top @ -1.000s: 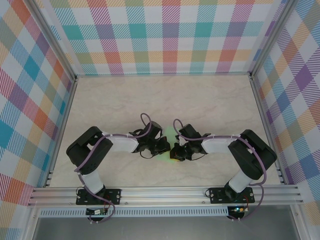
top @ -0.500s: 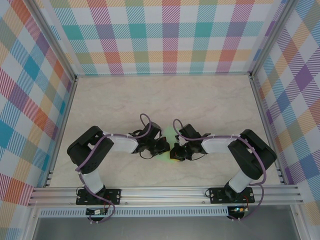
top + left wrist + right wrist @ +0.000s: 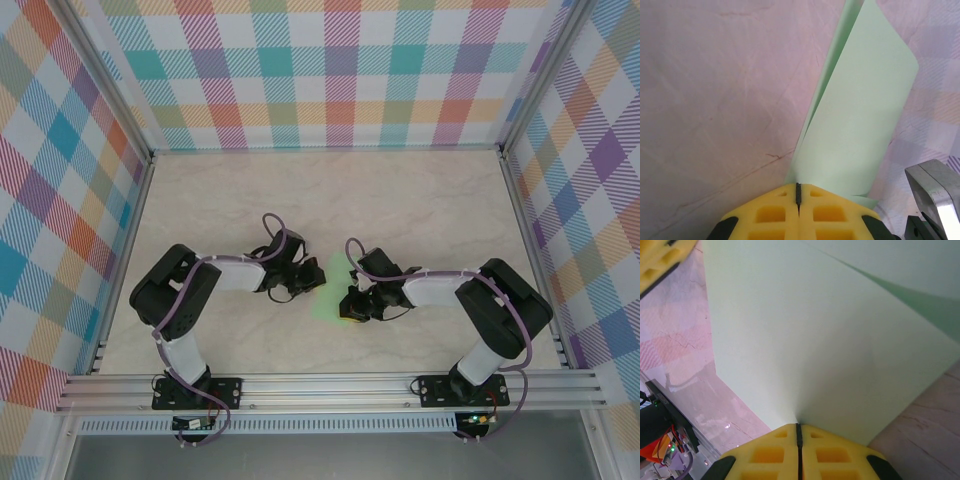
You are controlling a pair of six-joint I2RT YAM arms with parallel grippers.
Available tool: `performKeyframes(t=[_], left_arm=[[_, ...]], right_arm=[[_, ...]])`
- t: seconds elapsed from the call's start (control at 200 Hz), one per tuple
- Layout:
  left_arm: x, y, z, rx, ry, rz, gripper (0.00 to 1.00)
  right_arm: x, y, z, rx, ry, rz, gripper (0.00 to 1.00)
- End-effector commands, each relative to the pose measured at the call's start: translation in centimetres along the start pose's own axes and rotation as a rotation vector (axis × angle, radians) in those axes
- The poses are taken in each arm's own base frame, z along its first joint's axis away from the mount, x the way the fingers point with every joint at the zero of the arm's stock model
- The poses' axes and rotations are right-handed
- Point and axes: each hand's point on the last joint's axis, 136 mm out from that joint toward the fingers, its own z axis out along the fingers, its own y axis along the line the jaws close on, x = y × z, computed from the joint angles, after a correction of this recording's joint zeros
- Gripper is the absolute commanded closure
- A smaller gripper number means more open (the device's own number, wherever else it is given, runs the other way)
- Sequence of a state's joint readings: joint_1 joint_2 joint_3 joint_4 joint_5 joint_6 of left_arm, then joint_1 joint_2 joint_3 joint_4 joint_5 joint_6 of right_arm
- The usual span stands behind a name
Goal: Fold a paper plane with a square sheet of paper (pick it up from the middle)
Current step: Fold the triangle a second time at the center of the table.
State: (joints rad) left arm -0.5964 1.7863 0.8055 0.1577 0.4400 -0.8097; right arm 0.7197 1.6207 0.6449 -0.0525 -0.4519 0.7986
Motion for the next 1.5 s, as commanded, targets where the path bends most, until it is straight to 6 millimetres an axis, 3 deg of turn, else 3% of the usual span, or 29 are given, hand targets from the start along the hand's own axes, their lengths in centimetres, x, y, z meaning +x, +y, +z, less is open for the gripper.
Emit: performKeyframes(t=[0.0, 0.325, 0.475, 0.62, 0.79, 0.97, 1.15, 1.315, 1.495], left_arm=[[-1.9, 1.8, -0.2, -0.058, -0.035, -0.011, 1.0], [-1.3, -3.2, -4.1, 0.068, -0.05, 0.046, 0.97], [0.9, -4.6, -3.3, 0.093, 0.007, 0.092, 0.96], [2.5, -4.3, -0.9, 0.087, 0.064, 0.09, 0.97], [3.2, -1.3, 1.5, 0.001, 0.082, 0.031, 0.99], [3.5, -0.2, 1.8, -0.025, 0.083, 0.016, 1.0], [3.7, -0.1, 1.6, -0.036, 0.09, 0.025, 0.99], [3.7, 0.0, 1.6, -0.044, 0.087, 0.018, 1.0], [3.6, 0.6, 1.5, -0.069, 0.074, 0.004, 1.0]], right_arm=[[3.2, -5.8, 0.9, 0.195, 0.092, 0.086, 0.92], [2.2, -4.5, 0.9, 0.174, 0.072, 0.077, 0.91], [1.9, -4.1, 0.7, 0.17, 0.067, 0.076, 0.9], [1.6, -3.5, 0.5, 0.156, 0.057, 0.073, 0.9], [0.8, -1.5, -0.3, 0.1, 0.028, 0.058, 0.9], [-0.7, 2.1, -1.2, 0.004, -0.01, 0.018, 0.88], [-2.2, 3.5, -0.6, -0.021, -0.018, 0.011, 0.87], [-2.2, 1.5, 1.2, 0.027, 0.007, 0.046, 0.87], [0.0, -0.9, 1.6, 0.039, 0.043, 0.081, 0.87]])
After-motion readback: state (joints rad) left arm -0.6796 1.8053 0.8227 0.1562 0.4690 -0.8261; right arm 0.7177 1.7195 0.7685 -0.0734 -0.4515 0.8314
